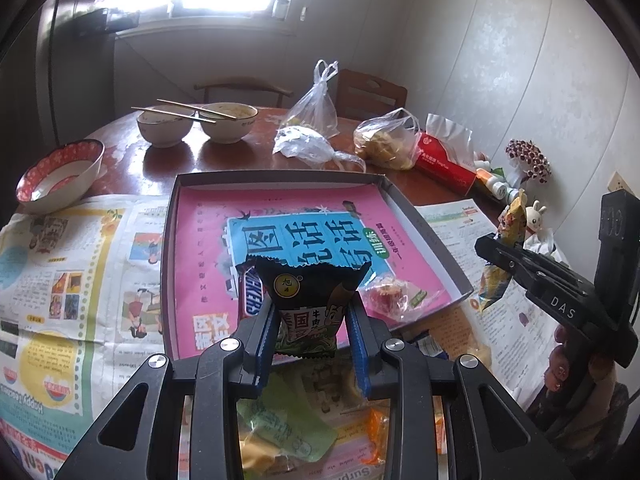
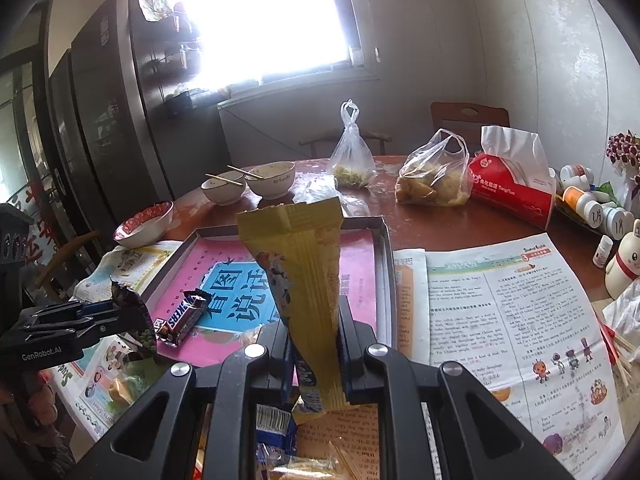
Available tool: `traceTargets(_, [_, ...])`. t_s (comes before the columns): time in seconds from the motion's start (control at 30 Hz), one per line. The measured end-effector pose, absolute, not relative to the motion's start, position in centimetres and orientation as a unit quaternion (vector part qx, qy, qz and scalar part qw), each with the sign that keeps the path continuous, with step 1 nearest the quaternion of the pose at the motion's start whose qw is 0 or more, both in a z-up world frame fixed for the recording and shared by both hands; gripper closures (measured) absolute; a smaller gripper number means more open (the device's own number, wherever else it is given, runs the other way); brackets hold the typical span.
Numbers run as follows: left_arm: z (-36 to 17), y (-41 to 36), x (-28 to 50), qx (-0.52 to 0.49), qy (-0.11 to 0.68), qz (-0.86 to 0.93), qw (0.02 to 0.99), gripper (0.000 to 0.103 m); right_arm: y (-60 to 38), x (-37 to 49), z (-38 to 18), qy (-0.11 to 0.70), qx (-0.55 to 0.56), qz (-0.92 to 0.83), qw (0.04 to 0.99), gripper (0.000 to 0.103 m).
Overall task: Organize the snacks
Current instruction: 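Grasp the green-black snack bag with the left gripper while the right lifts the yellow snack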
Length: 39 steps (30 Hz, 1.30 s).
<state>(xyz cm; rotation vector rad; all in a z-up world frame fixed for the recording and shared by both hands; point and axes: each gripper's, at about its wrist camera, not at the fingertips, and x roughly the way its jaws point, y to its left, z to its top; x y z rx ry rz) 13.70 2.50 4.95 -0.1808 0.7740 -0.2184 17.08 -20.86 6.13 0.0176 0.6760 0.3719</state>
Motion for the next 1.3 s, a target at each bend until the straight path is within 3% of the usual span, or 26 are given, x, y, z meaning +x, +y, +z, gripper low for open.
traceTargets(0.6, [4.7,1.2,16.7,-0.079,0.382,-0.117,0.913,0.069,-20.2,18.7,6.0,0.331,0.013,0.185,0.925,0.085])
traceTargets(1.3, [0.9,-0.3,19.1,-0.066,0.435,-0.115,0.891,0.069,-19.9,21.4,3.4,0.361,0.026,0.176,0.915,0.085])
